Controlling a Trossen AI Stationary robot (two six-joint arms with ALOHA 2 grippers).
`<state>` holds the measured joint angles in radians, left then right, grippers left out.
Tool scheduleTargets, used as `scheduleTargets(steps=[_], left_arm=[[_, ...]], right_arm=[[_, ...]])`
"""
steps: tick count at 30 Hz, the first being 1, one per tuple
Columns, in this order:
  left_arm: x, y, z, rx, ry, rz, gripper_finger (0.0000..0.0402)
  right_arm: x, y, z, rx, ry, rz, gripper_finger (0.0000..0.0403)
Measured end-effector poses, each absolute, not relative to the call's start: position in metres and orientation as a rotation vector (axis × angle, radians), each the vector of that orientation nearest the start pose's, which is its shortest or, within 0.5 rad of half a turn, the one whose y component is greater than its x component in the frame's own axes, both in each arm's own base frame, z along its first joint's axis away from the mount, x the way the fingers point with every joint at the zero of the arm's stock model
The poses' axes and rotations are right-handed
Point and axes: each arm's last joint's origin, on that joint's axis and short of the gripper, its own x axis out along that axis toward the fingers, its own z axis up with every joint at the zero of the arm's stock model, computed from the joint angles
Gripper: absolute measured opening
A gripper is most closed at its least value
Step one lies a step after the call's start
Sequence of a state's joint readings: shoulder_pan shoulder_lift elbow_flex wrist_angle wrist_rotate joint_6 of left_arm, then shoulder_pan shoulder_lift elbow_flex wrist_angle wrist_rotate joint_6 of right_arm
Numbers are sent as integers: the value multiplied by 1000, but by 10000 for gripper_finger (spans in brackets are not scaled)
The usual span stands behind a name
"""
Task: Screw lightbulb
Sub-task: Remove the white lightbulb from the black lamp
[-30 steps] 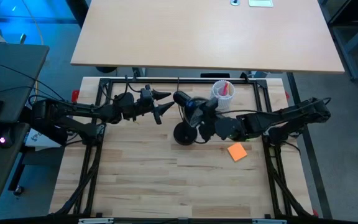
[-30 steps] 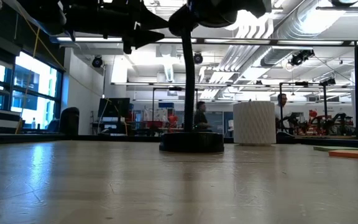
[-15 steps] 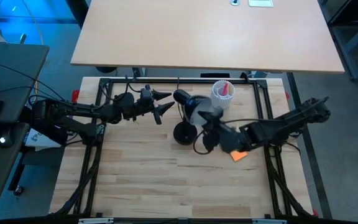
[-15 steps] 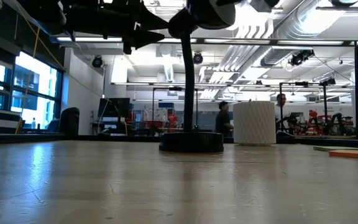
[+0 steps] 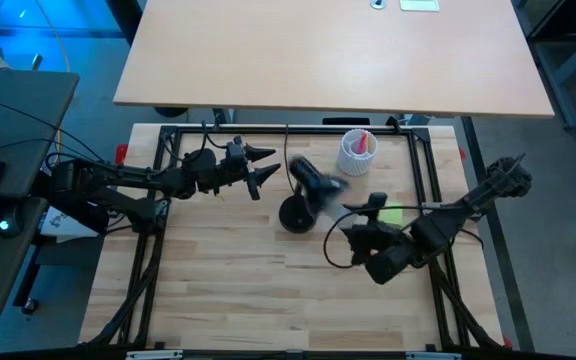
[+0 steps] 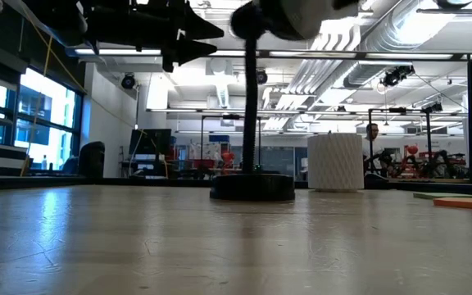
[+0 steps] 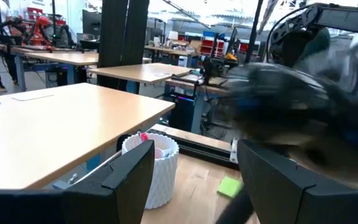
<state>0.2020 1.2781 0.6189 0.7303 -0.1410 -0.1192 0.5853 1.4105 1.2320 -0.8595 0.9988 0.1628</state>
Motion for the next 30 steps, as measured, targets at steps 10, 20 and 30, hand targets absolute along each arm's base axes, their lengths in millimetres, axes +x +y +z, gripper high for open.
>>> scheduleTargets(steps=[10,20,30], left_arm=[[264,58,261,-124,-94,342,224],[264,59,260,-101,-90,349,224],[264,58,258,-101,-68,339,224]], right_arm=[[218,141,297,-387,803,-386,232],[215,136,302,-277,881,-264,232],[191,149,230,-26,1059,-210,232]])
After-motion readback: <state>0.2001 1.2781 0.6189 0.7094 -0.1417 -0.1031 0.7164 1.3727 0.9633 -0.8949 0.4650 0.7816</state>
